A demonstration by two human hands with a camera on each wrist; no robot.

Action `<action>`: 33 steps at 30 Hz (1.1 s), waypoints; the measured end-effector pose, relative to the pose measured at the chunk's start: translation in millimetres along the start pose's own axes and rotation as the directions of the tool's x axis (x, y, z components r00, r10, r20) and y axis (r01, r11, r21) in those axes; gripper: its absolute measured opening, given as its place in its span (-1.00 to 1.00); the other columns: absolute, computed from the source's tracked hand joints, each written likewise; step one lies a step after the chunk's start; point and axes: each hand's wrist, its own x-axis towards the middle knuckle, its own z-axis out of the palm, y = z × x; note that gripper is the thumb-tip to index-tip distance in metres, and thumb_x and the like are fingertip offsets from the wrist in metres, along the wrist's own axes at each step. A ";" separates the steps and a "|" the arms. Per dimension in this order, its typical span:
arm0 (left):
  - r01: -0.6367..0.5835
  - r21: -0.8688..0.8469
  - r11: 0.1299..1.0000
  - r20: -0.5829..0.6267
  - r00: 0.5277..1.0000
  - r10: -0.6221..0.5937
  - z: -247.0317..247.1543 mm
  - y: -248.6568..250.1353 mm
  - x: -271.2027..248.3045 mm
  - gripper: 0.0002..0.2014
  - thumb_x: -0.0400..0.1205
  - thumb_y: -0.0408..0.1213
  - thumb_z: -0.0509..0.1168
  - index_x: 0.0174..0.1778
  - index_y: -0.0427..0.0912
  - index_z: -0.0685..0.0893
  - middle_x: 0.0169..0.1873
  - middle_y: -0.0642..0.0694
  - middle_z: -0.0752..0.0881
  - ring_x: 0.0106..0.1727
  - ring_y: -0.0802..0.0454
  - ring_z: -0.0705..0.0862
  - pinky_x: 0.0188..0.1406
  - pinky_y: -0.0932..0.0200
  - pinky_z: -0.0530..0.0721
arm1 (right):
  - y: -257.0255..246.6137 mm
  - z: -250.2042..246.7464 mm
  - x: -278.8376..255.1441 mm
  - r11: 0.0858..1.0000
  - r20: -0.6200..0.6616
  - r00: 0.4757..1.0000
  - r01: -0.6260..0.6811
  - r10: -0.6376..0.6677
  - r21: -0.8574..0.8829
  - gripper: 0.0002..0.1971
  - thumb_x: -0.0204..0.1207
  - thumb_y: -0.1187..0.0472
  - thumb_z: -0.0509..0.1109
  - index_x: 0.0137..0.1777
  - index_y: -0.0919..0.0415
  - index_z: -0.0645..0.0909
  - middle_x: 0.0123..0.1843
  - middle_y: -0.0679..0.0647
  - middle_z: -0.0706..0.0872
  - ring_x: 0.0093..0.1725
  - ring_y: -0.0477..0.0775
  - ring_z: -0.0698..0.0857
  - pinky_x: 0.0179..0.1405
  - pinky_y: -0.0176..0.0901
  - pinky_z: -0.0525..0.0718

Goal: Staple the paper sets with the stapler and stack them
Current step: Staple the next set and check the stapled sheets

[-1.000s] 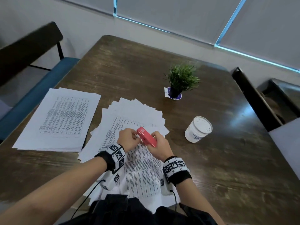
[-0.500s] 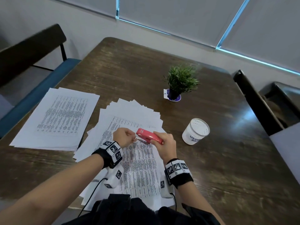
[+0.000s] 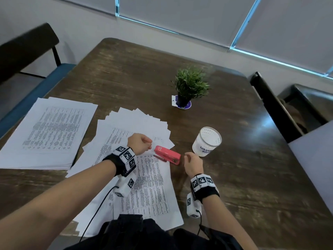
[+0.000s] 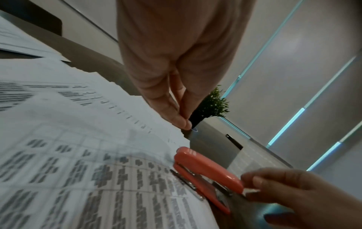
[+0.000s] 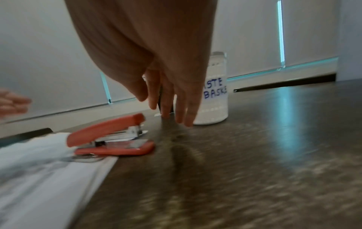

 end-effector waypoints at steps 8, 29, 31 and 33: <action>-0.193 0.071 0.979 0.192 0.965 0.177 55.6 81.9 -0.8 -0.87 0.50 -0.51 0.41 -0.10 -0.23 0.76 -0.33 -0.18 0.81 -0.41 0.21 0.75 -0.33 0.39 0.67 | 47.7 -16.2 -7.1 0.929 0.354 0.913 -0.068 0.205 -0.363 -0.08 0.38 -0.23 0.52 0.68 -0.19 0.13 0.71 0.11 -0.04 0.67 0.37 -0.05 0.53 0.38 0.31; -0.375 0.186 0.908 0.301 0.902 0.311 144.0 168.6 34.7 -0.80 0.56 -0.42 0.38 -0.04 -0.10 0.86 -0.08 -0.03 0.82 -0.05 0.18 0.71 -0.14 0.57 0.50 | 57.2 -38.4 -1.0 0.874 0.458 0.881 0.123 0.122 -0.470 0.19 0.09 -0.16 0.73 0.68 -0.18 0.09 0.64 0.15 0.09 0.60 0.35 0.11 0.40 0.32 0.50; -0.376 0.151 0.914 0.224 0.914 0.339 132.7 158.5 34.1 -0.86 0.53 -0.39 0.44 -0.10 -0.09 0.86 -0.21 -0.02 0.81 -0.25 0.27 0.65 -0.34 0.67 0.45 | 57.1 -37.2 -1.5 0.876 0.440 0.891 0.124 0.108 -0.466 0.13 0.12 -0.15 0.71 0.66 -0.15 0.14 0.60 0.16 0.14 0.56 0.35 0.17 0.36 0.31 0.53; -0.368 0.121 0.922 0.157 0.924 0.348 116.4 141.2 32.9 -0.89 0.50 -0.36 0.49 -0.13 -0.08 0.85 -0.26 -0.03 0.82 -0.28 0.28 0.67 -0.33 0.67 0.46 | 55.2 -36.4 -0.1 0.889 0.414 0.903 0.094 0.114 -0.448 -0.06 0.27 -0.14 0.63 0.61 -0.06 0.26 0.54 0.17 0.22 0.52 0.35 0.25 0.33 0.26 0.53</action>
